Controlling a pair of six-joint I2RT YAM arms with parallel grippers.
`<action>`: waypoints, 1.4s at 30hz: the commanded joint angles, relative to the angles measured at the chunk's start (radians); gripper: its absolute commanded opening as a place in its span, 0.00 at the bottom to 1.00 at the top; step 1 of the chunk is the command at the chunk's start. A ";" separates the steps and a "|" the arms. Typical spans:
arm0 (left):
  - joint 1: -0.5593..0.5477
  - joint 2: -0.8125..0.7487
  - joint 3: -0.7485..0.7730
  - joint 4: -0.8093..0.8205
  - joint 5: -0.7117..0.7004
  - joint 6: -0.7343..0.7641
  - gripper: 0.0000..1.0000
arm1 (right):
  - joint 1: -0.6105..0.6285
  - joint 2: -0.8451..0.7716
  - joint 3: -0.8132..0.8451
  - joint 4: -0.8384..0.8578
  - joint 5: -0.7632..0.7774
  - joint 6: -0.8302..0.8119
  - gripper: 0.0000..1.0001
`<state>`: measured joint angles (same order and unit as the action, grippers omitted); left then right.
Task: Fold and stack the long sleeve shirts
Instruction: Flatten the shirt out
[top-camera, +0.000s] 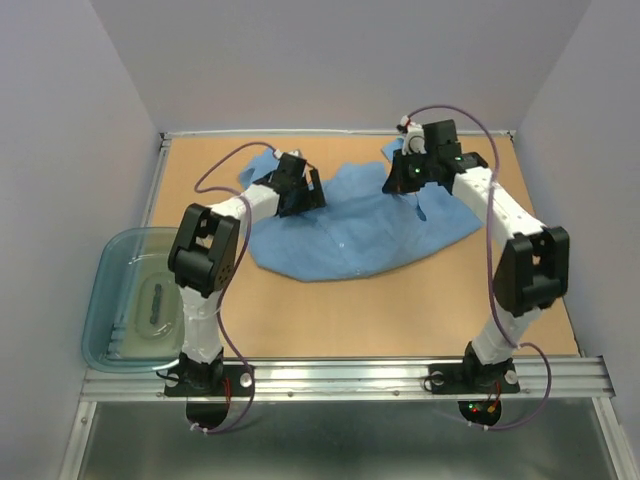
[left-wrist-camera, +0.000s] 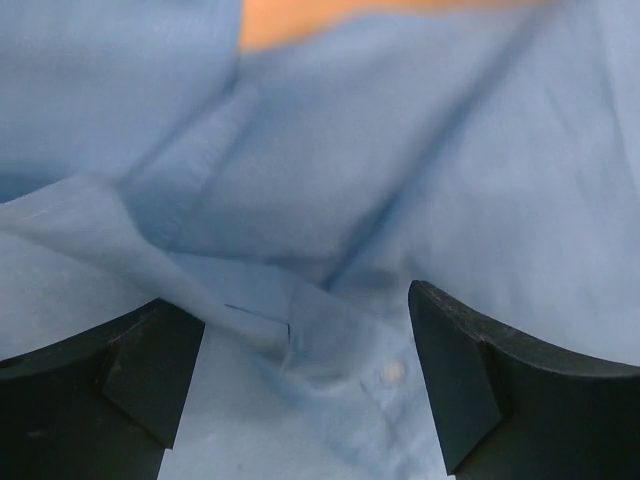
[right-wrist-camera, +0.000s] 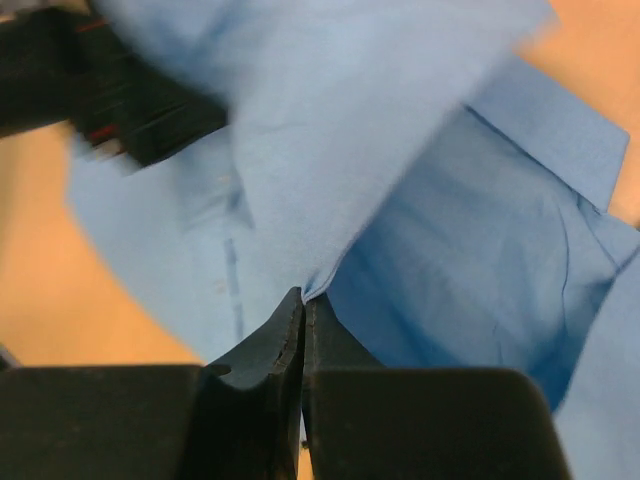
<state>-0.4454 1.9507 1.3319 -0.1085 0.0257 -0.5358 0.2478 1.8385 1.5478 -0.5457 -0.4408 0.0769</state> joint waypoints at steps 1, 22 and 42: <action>-0.001 0.158 0.323 -0.046 0.026 0.062 0.93 | 0.024 -0.274 -0.092 0.046 -0.107 0.009 0.00; -0.038 -0.619 -0.146 0.010 -0.113 -0.001 0.93 | 0.516 -0.547 -0.387 0.015 0.603 0.241 0.83; -0.283 -0.607 -0.299 -0.163 -0.294 -0.012 0.95 | 0.096 0.051 0.124 0.016 0.711 0.273 0.96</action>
<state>-0.7013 1.3201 0.9974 -0.2314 -0.2390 -0.5915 0.3546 1.8103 1.5387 -0.5694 0.2321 0.3374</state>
